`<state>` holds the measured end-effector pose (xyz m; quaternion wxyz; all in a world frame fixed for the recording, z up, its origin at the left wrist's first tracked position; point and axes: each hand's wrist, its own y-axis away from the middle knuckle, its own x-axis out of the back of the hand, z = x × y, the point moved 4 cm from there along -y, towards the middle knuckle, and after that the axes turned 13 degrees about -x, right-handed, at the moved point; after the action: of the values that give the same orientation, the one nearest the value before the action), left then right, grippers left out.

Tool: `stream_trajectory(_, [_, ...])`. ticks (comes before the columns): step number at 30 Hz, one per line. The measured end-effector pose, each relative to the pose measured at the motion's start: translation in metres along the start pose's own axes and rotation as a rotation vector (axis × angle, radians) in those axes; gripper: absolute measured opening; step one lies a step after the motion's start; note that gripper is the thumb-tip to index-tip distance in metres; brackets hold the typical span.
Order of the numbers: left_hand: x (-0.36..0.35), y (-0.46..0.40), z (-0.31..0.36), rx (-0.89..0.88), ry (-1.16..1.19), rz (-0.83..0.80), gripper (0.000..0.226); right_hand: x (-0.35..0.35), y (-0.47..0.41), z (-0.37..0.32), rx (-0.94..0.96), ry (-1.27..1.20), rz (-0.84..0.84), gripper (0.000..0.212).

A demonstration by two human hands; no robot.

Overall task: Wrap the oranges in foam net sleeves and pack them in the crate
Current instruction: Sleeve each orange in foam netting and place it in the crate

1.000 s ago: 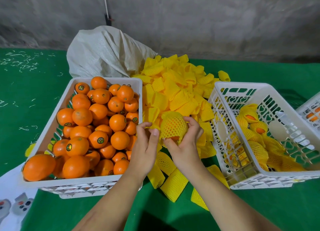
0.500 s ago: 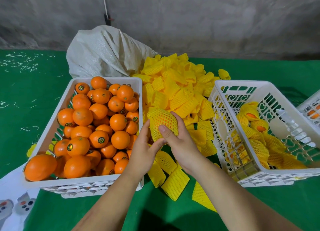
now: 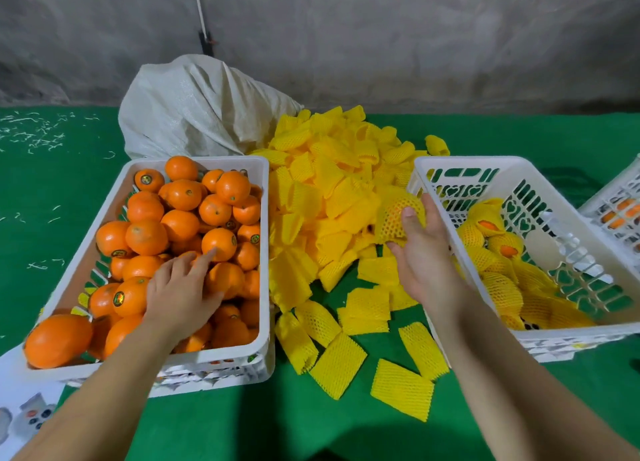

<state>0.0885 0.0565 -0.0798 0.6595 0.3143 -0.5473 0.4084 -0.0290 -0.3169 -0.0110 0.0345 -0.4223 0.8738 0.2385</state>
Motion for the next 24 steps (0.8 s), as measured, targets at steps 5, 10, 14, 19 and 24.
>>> stream_trajectory(5, [-0.048, -0.005, -0.006, -0.030, -0.180, -0.067, 0.133, 0.083, -0.024, -0.034, 0.223, 0.182, 0.528, 0.061])
stream_trajectory(10, [-0.080, -0.041, -0.035, 0.096, 0.132, -0.173, 0.131, 0.129, -0.030, -0.019, 0.207, 0.881, 0.736, 0.092])
stream_trajectory(14, [-0.079, -0.052, -0.024, 0.118, 0.320, -0.194, 0.116, 0.128, -0.036, -0.008, 0.237, 1.149, 0.668, 0.095])
stream_trajectory(19, [-0.014, -0.015, 0.016, -0.056, -0.071, 0.131, 0.090, 0.122, -0.038, -0.006, 0.309, 1.220, 0.572, 0.085])
stream_trajectory(24, [0.017, -0.003, 0.037, 0.055, 0.419, 0.309, 0.072, 0.115, -0.039, 0.001, 0.389, 1.443, 0.528, 0.082])
